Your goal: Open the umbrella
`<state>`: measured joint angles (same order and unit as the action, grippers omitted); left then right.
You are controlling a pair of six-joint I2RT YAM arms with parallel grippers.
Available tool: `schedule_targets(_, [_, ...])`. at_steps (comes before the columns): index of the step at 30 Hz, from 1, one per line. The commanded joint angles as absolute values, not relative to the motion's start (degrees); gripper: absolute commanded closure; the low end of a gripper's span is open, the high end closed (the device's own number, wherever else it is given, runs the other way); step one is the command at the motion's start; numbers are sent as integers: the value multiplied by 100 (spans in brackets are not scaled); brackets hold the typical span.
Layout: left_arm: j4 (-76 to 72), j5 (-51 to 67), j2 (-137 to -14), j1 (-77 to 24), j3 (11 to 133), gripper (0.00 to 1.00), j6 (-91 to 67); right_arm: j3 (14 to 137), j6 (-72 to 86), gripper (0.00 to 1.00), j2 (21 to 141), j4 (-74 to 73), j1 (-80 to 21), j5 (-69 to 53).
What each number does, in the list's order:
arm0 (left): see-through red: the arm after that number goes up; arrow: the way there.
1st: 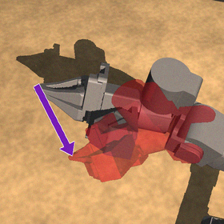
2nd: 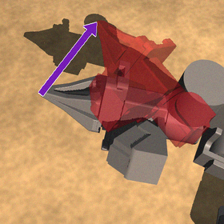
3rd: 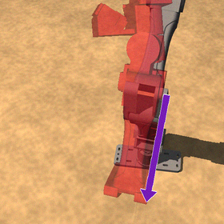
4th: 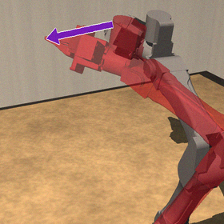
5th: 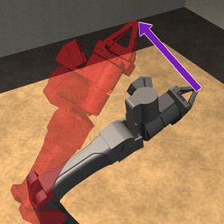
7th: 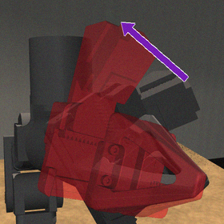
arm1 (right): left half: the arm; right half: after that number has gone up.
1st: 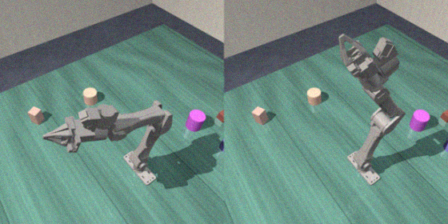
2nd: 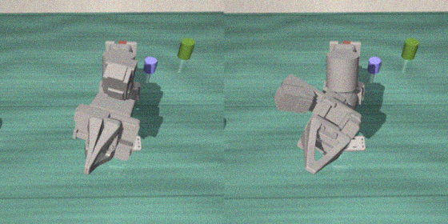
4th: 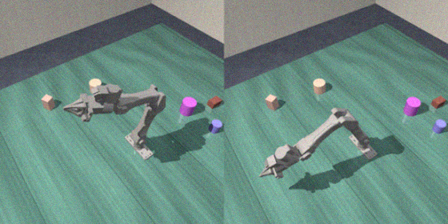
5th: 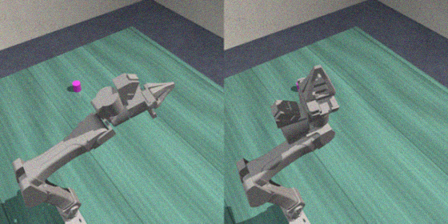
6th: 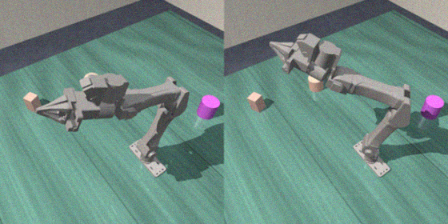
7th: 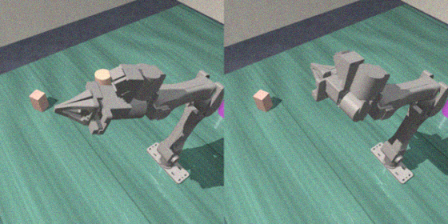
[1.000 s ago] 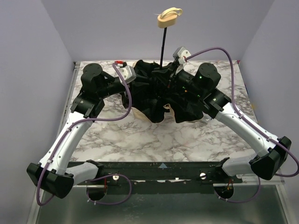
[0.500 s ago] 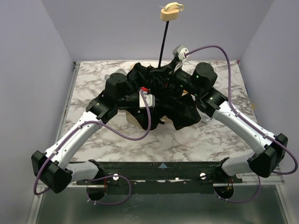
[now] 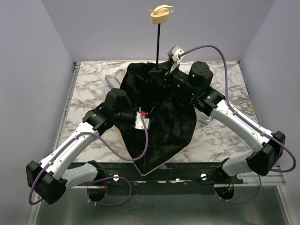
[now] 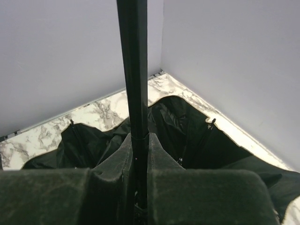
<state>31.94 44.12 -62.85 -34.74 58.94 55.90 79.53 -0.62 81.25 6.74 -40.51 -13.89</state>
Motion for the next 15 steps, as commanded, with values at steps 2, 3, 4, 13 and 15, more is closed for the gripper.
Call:
schedule_targets(2, [3511,4660,-5824,-3304,5914,84,4508,8374,-347,100,7928,1424,-4003,-1562])
schedule_targets(3, [3229,4779,-5762,-3232,6080,83,3906,8346,-381,100,7907,1385,-4008,-1729])
schedule_targets(4, [2831,4871,-5696,-3166,6203,81,3385,8305,-401,100,7866,1340,-4009,-1907])
schedule_targets(13, [544,3873,-5852,-2523,6540,68,-173,8161,-227,100,7695,1258,-4012,-2113])
schedule_targets(15, [684,3737,-6054,-2522,6625,69,-146,8208,-177,100,7708,1231,-4017,-2123])
